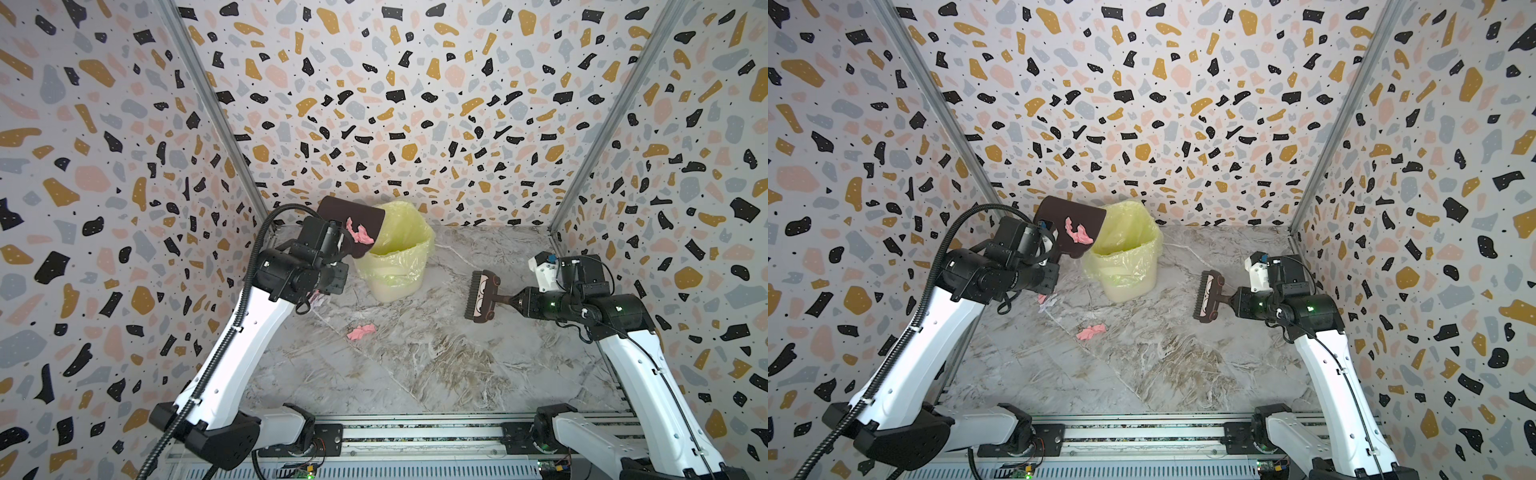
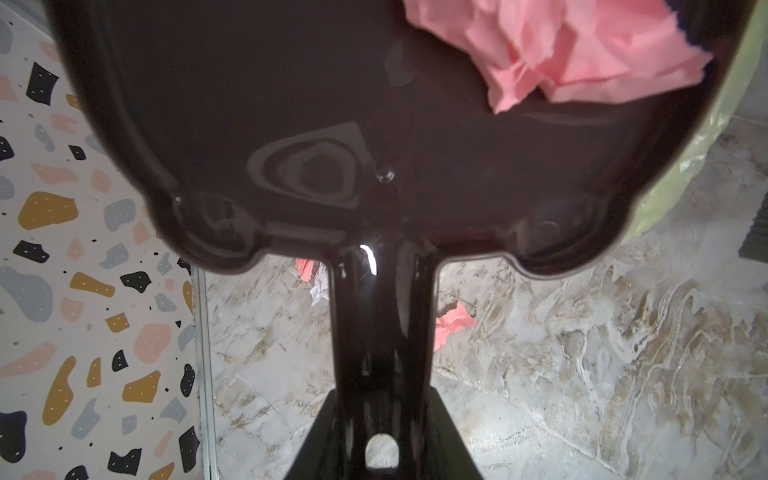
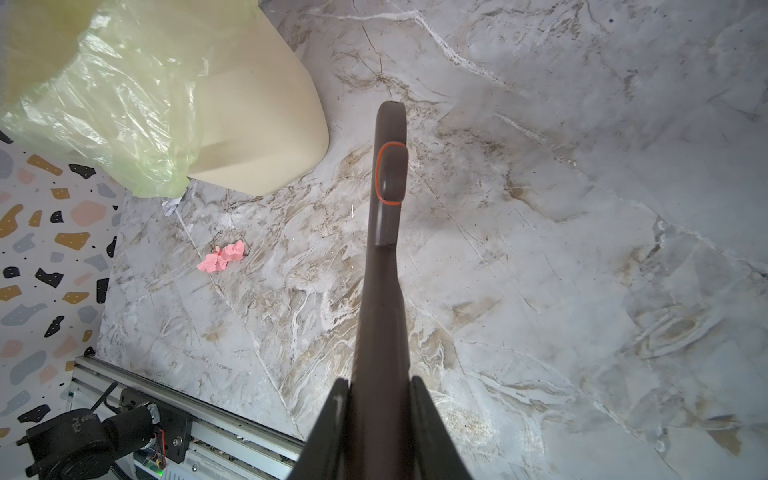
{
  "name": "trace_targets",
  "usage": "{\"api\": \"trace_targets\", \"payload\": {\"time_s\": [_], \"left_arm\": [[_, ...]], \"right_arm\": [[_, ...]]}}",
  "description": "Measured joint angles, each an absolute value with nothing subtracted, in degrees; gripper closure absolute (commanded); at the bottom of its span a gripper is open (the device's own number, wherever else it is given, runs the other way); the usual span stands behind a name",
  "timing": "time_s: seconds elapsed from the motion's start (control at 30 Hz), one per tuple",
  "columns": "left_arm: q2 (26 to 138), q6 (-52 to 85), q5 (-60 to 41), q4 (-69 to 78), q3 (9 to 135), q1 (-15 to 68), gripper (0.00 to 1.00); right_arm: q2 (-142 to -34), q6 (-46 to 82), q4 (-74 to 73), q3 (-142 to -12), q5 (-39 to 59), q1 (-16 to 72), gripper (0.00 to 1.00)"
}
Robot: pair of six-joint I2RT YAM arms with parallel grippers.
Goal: Sweep away the paper scraps from the table
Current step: 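Carry the dustpan over the yellow bin and tip it with the left gripper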
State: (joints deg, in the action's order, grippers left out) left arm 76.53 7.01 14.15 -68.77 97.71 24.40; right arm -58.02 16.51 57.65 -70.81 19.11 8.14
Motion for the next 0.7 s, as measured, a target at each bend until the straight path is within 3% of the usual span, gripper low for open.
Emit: {"api": "trace_targets", "payload": {"time_s": [0.27,0.7], "left_arm": [[85.2,4.4,15.8,-69.1,103.2,23.7,1.0],[91.6,-3.2,26.7,-70.7,107.0,23.9,1.0]], "right_arm": [[-59.6,12.4,59.5,-70.8,23.0,3.1,1.0],[-59.8,11.4,60.6,-70.8,26.4,3.0,1.0]]}}
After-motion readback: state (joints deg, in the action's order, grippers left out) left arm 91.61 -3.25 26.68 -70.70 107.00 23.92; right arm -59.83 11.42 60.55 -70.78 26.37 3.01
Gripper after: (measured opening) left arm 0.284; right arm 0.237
